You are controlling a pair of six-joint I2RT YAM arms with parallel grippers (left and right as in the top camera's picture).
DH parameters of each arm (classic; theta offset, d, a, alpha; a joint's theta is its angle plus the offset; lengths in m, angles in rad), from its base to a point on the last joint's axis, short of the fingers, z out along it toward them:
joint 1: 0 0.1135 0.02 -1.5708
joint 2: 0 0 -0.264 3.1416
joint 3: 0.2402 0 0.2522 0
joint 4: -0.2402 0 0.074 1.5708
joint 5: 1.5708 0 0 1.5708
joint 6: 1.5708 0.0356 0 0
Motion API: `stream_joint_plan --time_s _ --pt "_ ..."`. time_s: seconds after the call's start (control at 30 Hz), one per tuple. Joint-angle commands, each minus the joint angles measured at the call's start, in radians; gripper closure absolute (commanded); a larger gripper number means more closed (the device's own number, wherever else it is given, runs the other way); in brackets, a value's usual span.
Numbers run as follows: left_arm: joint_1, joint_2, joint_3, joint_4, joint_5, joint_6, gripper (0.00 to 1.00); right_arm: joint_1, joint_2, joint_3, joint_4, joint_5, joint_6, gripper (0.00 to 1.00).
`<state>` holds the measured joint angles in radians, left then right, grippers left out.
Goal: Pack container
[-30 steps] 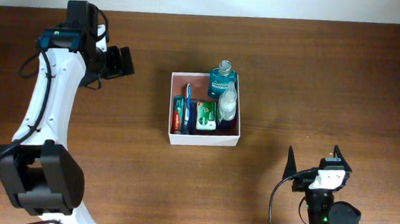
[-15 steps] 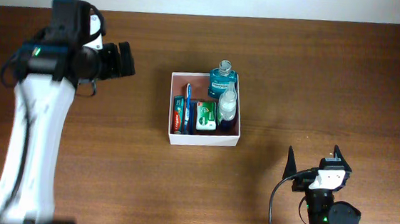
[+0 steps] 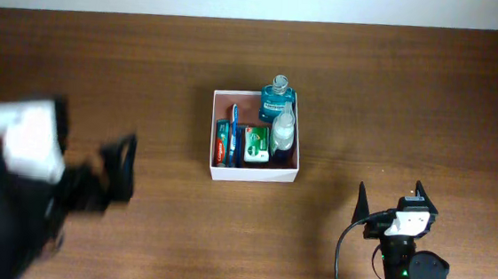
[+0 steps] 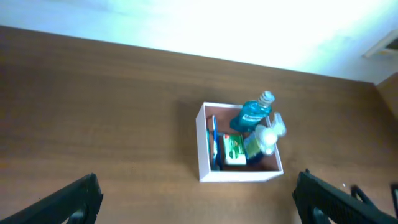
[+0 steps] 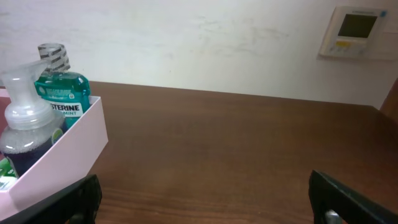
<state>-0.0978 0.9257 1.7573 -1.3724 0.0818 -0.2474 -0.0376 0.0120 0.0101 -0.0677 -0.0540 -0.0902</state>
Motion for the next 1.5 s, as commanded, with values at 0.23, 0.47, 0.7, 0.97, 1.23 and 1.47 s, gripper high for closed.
stream_joint_plan --time_s 0.23,0.47,0.7,0.97,1.23,1.47 --pt "0.000 -0.346 -0.094 -0.204 -0.075 0.000 0.01 0.004 -0.009 -0.005 -0.005 -0.017 -0.007 0.01" --pt "0.001 -0.580 -0.385 -0.087 -0.068 -0.018 0.01 0.004 -0.009 -0.005 -0.005 -0.017 -0.007 0.01" --pt "0.002 -0.753 -0.733 0.168 -0.071 -0.018 0.01 0.004 -0.009 -0.005 -0.005 -0.017 -0.007 0.01" --pt "0.038 -0.918 -1.117 0.595 -0.071 -0.018 0.01 0.004 -0.009 -0.005 -0.005 -0.017 -0.007 0.01" --pt "0.055 -0.920 -1.346 0.953 -0.068 -0.018 0.00 0.004 -0.009 -0.005 -0.005 -0.017 -0.007 0.02" --pt "0.055 -0.920 -1.569 1.279 -0.068 -0.017 0.01 0.004 -0.009 -0.005 -0.005 -0.017 -0.007 0.01"
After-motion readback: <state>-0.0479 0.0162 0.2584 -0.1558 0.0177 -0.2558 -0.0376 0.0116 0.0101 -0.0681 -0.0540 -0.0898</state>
